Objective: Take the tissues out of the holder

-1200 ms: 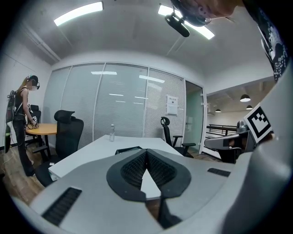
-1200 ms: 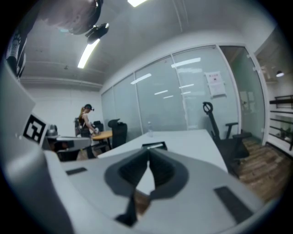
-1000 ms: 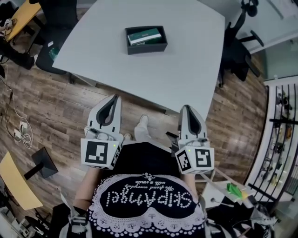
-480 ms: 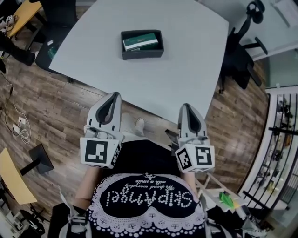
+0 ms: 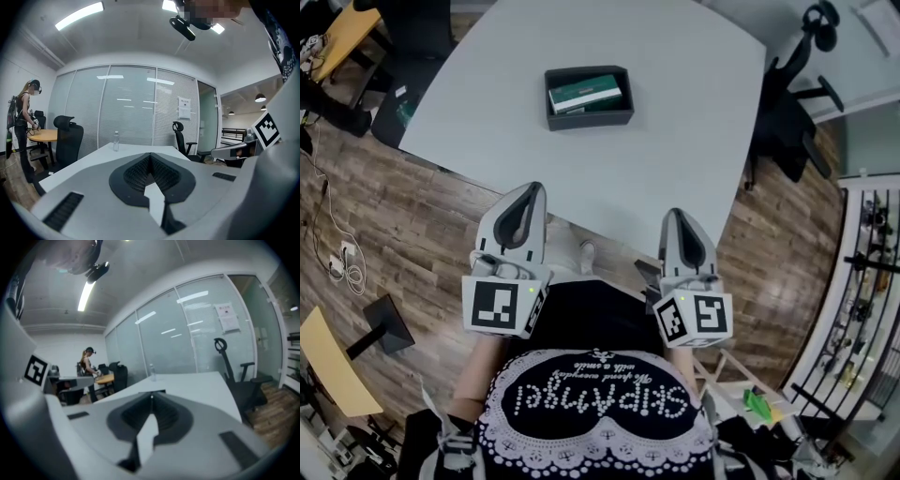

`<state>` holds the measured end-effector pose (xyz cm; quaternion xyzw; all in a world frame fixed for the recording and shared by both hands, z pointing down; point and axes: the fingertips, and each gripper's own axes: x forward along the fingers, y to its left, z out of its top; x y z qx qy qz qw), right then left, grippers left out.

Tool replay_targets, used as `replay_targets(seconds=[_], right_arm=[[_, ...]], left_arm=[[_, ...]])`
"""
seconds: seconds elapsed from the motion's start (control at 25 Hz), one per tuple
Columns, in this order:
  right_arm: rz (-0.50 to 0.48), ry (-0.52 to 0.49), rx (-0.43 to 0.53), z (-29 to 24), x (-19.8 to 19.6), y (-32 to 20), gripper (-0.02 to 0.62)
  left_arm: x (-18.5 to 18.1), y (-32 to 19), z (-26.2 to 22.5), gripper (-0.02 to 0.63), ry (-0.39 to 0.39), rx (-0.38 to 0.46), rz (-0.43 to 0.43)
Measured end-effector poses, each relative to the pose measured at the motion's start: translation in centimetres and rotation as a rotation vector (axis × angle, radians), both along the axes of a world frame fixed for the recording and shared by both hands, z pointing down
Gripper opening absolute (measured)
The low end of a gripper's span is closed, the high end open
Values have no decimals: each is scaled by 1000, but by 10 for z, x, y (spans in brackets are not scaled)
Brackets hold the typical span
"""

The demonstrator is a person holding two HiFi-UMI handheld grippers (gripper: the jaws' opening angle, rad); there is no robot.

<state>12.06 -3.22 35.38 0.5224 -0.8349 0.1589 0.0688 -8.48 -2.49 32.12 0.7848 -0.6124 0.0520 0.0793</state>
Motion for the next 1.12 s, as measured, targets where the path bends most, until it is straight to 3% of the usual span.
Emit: replay_targets(seconds=[0.68, 1.12], right_arm=[[153, 2, -25, -4, -52, -67, 35], [206, 9, -90, 12, -49, -68, 35]], left_arm=[[-56, -107, 0, 23, 2, -38, 125], [-57, -122, 24, 23, 20, -107, 174]])
